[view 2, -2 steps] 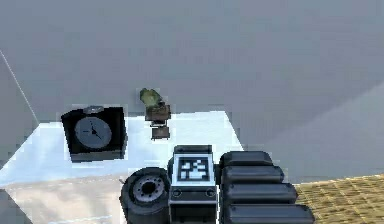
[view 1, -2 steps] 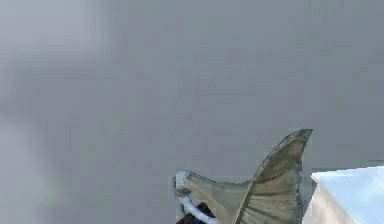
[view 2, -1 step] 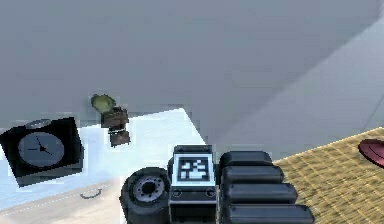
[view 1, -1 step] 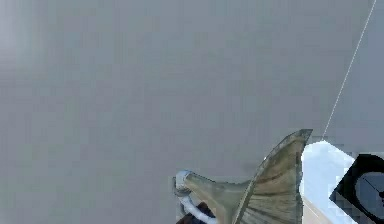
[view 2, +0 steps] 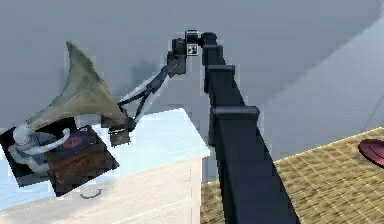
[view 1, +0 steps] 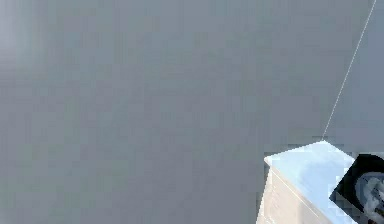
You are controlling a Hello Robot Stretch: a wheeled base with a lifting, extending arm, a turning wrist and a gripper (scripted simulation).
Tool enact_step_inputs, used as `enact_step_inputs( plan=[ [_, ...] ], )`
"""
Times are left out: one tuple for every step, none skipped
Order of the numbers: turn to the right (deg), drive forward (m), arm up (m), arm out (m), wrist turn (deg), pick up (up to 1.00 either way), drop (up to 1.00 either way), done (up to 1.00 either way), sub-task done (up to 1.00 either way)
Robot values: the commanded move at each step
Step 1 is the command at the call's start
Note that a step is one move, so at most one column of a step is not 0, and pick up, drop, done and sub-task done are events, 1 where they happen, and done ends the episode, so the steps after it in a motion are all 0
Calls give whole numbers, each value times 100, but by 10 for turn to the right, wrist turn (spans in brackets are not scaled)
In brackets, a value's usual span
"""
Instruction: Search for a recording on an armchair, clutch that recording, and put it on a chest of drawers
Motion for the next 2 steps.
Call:
enact_step_inputs(
  plan=[
    [0, 0, 0, 0, 390, 0, 0, 0, 0],
    [0, 0, -28, 0, 0, 0, 0, 0, 0]
  ],
)
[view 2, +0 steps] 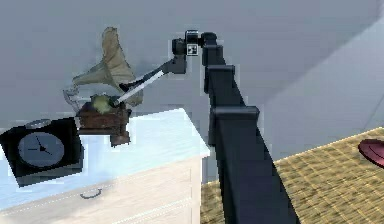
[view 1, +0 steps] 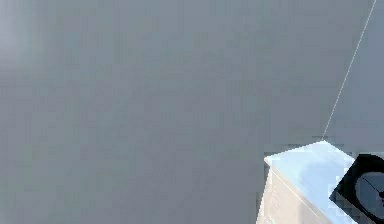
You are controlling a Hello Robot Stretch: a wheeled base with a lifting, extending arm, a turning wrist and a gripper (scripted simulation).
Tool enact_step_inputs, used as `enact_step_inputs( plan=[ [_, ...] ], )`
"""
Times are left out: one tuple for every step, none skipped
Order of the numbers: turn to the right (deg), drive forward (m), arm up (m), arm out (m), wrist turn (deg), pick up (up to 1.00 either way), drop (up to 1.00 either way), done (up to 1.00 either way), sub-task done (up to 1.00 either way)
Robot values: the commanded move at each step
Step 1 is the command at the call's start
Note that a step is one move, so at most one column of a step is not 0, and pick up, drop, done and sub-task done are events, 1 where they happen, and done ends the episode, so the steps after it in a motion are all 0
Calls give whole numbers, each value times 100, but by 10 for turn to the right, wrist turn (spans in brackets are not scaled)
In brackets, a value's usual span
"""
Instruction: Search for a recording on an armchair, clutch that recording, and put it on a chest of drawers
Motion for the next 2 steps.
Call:
enact_step_inputs(
  plan=[
    [0, 0, 0, 0, 0, 0, 100, 0, 0],
    [0, 0, 0, -10, 0, 0, 0, 0, 0]
  ],
)
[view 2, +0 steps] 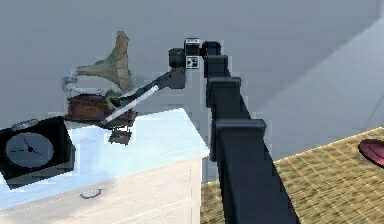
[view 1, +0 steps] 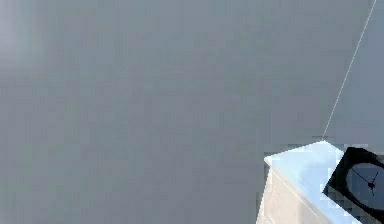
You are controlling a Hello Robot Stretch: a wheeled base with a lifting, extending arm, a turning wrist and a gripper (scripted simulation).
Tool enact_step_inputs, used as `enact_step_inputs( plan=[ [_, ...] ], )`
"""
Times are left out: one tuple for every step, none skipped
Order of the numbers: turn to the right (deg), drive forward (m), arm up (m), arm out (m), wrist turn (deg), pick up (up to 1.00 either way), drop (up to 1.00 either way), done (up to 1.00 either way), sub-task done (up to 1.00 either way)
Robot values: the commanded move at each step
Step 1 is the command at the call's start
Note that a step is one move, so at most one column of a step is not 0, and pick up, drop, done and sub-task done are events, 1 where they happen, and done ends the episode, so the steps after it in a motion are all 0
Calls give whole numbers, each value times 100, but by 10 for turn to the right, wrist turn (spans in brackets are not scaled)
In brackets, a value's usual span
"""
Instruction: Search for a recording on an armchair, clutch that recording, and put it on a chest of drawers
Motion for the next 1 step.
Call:
enact_step_inputs(
  plan=[
    [0, 0, 0, 0, 0, 0, 0, 100, 0]
  ],
)
